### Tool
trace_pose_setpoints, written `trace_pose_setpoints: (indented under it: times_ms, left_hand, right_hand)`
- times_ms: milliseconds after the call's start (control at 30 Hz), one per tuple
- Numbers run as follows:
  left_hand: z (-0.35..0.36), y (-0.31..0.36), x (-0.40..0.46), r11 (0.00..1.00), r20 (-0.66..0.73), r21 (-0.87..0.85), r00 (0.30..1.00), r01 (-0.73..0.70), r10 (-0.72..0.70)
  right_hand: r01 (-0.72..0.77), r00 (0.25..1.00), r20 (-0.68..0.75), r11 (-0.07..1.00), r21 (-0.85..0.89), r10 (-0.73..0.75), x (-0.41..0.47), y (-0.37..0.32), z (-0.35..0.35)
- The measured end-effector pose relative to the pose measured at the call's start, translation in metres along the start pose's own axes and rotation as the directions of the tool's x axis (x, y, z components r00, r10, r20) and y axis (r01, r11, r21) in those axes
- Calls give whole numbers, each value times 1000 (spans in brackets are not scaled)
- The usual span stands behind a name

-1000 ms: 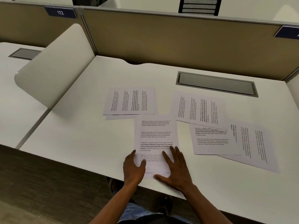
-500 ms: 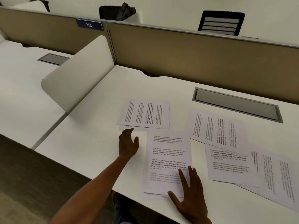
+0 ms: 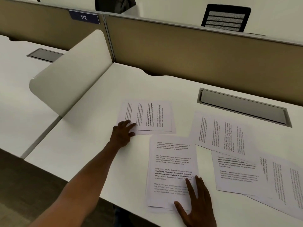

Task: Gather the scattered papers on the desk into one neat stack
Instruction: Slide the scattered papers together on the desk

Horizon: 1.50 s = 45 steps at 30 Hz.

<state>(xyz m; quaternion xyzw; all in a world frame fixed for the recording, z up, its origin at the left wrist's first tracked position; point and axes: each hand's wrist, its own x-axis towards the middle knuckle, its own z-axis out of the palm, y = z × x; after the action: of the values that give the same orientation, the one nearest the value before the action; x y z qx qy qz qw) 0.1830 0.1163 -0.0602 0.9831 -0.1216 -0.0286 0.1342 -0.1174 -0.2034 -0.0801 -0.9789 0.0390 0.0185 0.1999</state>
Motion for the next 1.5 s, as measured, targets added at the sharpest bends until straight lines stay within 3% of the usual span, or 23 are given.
trace_pose_setpoints:
  times_ms: [233,433,533,767,867,967,1100,1233,1333,1433,1500]
  left_hand:
    - [5,-20,-2,985,-33,-32,985,167,-168]
    - [2,-48,-8,981,-47,-72,982,181,-185]
    - [-2,-64,-18,984,-86,-34,980,176,-178]
    - [0,-80,-40,961,-95,-98,958,260,-269]
    - [2,-81,-39,962,-139,-104,954,253,-265]
    - [6,-75,-40,953,-161,-109,941,284,-299]
    - [13,-76,-41,956,-176,-84,940,282,-293]
    - [14,-76,-43,955,-181,-110,939,275,-291]
    - [15,-76,-45,965,-251,-117,933,235,-257]
    - [18,-78,-47,970,-258,-109,937,215,-237]
    - [18,-76,-47,970,-230,-111,944,216,-237]
  right_hand:
    - [3,1000,8,999,-47,-3,8,1,0]
    - [34,999,3,999,-28,-33,21,-3,-11]
    - [-35,998,-43,991,128,41,55,-44,-36]
    - [-116,992,94,915,386,86,192,-147,-48]
    - [-159,981,162,923,351,108,236,-183,-42]
    - [-197,961,235,958,210,146,263,-197,-23]
    - [-260,952,199,957,126,233,281,-206,-4]
    - [-437,899,173,838,326,401,301,-214,-6]
    - [-622,764,257,571,536,591,323,-209,-10]
    - [-648,722,404,344,680,561,336,-198,-16]
    - [-642,749,441,376,669,494,335,-196,-22]
